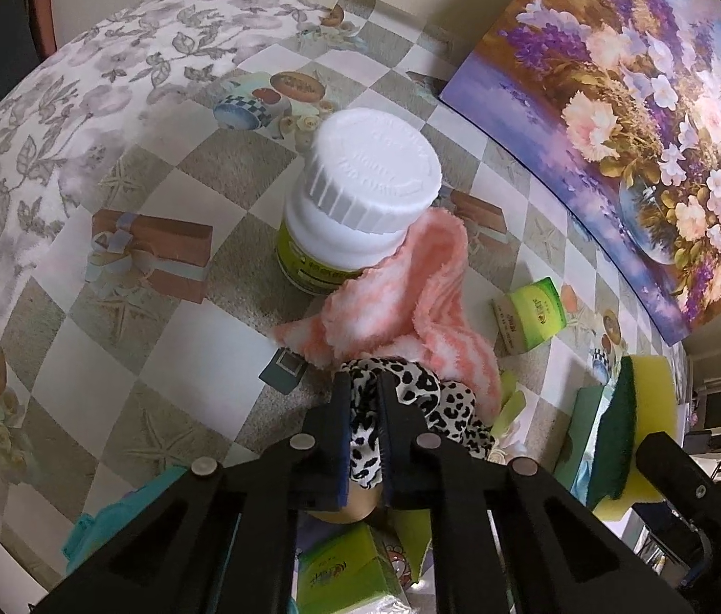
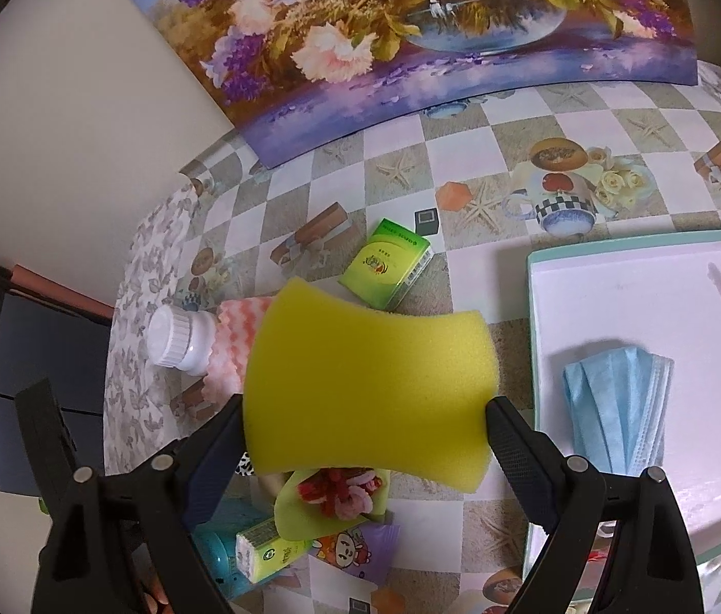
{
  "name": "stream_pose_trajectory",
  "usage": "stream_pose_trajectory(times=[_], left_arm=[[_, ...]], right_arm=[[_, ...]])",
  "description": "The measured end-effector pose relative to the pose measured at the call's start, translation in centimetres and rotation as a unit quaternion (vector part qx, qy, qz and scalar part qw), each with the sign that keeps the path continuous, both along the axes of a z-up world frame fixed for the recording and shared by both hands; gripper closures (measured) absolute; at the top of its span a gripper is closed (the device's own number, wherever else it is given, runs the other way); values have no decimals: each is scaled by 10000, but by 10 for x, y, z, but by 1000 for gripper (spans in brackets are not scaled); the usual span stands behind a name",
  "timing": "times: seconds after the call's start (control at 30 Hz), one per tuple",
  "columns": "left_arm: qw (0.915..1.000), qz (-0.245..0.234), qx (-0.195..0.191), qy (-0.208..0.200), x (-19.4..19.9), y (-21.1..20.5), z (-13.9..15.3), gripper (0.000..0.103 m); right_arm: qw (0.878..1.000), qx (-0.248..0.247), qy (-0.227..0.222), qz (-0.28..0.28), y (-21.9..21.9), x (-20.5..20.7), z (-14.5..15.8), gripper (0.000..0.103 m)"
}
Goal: Organize soft objects
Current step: 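Carry the sponge and scrunchie into the tray while both tools open to release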
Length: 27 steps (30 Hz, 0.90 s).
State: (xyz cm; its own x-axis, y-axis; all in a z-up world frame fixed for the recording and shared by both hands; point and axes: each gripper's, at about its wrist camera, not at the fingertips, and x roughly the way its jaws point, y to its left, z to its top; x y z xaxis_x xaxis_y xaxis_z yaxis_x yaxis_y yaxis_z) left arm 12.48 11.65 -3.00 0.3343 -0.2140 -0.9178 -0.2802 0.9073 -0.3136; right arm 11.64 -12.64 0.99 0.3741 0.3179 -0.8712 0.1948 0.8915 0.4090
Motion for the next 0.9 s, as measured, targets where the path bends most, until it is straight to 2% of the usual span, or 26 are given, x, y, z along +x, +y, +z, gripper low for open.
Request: stream_pose_trajectory(times=[0.23,0.4,0.73,0.9], left_arm=[[9997,-31,145,-213,-5,-2,20,95],[9978,-68,299,-592,-13,-6,52,95],[9898,-197,338,-1370,-31,-25,114,95],[9855,-665,248,-1540,-34,-67,127,95]], right_arm=[[10000,-37,-71,-54,-7,-2,11,11],[9995,-89,-265,-131,-14,-7,29,11],[9963,-151,-759,-381,-49,-20,72,11],[9902,-765,-809,-841,-88,-29,84,11]])
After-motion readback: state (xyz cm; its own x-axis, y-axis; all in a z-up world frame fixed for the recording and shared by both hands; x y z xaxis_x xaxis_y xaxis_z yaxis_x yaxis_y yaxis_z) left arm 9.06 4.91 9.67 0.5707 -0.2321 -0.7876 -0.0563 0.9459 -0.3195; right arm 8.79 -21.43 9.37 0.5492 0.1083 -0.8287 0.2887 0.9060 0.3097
